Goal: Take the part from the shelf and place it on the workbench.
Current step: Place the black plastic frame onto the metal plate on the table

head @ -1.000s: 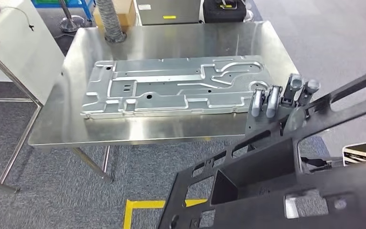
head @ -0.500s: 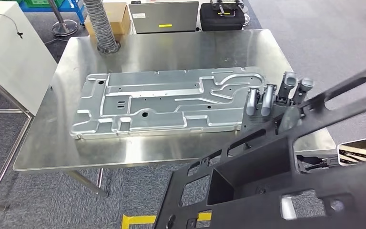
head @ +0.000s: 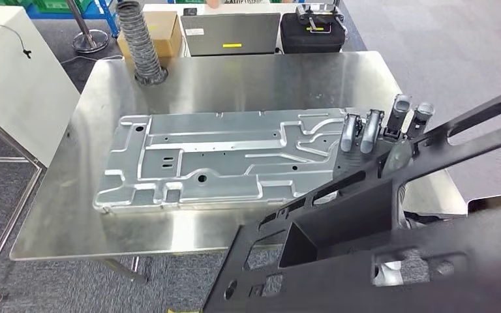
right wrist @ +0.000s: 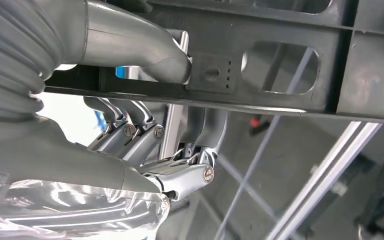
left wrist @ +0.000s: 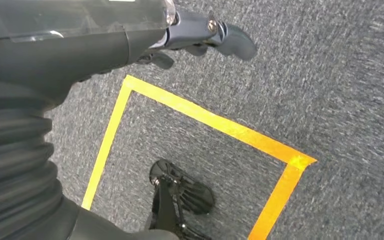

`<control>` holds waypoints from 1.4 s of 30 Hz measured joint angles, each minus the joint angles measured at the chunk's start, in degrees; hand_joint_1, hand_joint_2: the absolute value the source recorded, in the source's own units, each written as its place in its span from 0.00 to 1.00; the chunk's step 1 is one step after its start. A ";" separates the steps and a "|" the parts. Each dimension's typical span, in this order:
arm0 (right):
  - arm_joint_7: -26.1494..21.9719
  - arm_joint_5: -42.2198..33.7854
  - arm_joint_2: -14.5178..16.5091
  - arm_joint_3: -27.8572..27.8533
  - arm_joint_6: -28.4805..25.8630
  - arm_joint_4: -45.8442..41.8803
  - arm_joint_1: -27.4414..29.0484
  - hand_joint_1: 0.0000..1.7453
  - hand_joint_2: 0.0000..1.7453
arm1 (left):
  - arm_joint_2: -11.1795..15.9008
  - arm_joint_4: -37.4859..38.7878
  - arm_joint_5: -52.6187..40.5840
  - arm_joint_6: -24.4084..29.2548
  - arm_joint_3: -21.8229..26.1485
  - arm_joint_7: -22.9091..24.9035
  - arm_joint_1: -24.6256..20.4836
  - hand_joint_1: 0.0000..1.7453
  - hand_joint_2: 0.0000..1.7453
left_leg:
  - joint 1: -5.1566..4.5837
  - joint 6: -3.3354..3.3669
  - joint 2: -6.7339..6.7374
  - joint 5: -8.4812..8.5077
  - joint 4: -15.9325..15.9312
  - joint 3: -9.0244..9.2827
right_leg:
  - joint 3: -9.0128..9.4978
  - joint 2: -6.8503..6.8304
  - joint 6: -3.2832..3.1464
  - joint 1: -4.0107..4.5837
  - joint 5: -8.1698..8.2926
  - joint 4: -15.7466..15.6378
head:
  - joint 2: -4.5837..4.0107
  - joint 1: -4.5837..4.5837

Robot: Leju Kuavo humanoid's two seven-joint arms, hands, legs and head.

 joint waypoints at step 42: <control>6.84 29.84 -18.78 -21.60 -22.02 66.39 -43.61 1.00 1.00 | 1.84 0.00 -1.67 -6.83 -1.74 -6.67 -0.68 0.00 1.00 | 0.77 -0.55 0.52 4.40 3.35 -8.11 | 2.01 -0.50 1.11 -0.98 -1.36 -0.69 | -0.01 -0.33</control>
